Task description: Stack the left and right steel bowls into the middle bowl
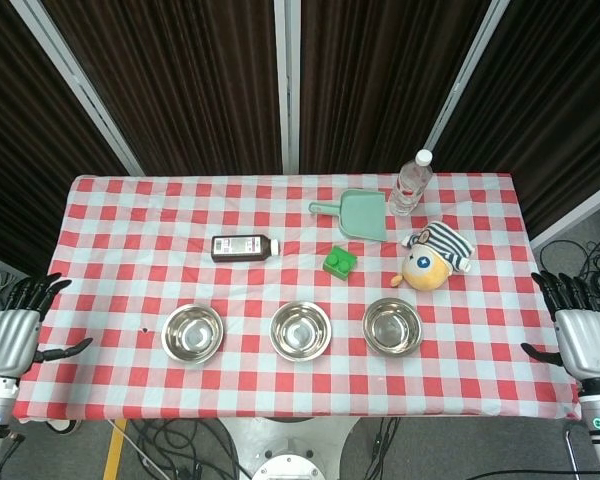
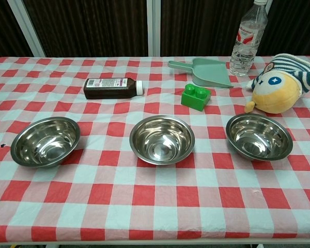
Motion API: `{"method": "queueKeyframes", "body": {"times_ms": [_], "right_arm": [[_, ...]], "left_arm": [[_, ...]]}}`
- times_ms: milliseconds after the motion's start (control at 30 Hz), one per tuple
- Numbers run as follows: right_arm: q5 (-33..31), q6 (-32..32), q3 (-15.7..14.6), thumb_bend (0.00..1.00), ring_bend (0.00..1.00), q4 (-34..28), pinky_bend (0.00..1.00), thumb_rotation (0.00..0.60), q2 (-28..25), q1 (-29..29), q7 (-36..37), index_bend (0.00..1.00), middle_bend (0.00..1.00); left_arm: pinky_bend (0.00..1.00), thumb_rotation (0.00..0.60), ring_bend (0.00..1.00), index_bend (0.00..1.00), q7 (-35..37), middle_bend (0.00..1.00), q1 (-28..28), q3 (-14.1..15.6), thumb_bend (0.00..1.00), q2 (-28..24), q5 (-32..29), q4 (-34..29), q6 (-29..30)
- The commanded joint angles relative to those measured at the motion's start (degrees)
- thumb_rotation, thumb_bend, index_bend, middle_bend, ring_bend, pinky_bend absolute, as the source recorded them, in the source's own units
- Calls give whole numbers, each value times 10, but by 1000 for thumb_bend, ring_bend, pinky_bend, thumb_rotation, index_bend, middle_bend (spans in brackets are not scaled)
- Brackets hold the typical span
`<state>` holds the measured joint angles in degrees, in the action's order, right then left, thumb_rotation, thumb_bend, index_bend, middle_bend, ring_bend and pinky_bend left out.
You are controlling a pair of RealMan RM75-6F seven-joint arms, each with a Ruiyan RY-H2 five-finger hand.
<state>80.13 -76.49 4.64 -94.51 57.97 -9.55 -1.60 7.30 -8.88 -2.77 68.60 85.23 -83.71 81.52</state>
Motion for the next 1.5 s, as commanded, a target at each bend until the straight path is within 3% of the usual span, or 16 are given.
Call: {"method": "queueKeyframes", "body": {"times_ms": [33, 533, 800, 867, 967, 1067, 1267, 1500], "right_arm": [[0, 2, -1, 0, 0, 3, 0, 600, 2, 0, 3, 52, 71], [21, 2, 2, 0, 0, 5, 0, 600, 6, -9, 10, 51, 71], [48, 41, -9, 0, 0, -11, 0, 600, 17, -39, -34, 51, 81], [70, 51, -11, 3, 53, -15, 67, 600, 27, -54, -51, 63, 112], [104, 73, -14, 20, 366, -7, 415, 600, 50, -82, -82, 181, 207], [115, 118, -18, 30, 520, 4, 551, 600, 75, -114, -111, 252, 258], [99, 195, -26, 88, 565, 5, 591, 600, 112, -155, -167, 280, 302], [76, 230, -37, 112, 563, 13, 592, 600, 144, -171, -198, 301, 313]], "left_arm": [[108, 374, 94, 208, -2, 200, -1, 1, 0, 2, 1, 0, -3], [108, 377, 94, 208, -17, 200, -4, 1, 0, -4, 4, -8, -3], [108, 378, 94, 208, -24, 200, -7, -1, 0, -8, 7, -20, 0], [108, 378, 94, 208, -22, 200, -7, -1, 0, -6, 6, -21, -1], [108, 376, 94, 208, -24, 200, -7, 0, 0, -5, 10, -19, 1], [108, 375, 94, 208, -23, 200, -5, 0, 0, -6, 12, -18, 7], [108, 375, 94, 208, -19, 200, 1, -3, 0, -13, 11, -22, 20], [108, 375, 94, 208, -13, 200, 7, -1, 0, -17, 11, -20, 27]]}}
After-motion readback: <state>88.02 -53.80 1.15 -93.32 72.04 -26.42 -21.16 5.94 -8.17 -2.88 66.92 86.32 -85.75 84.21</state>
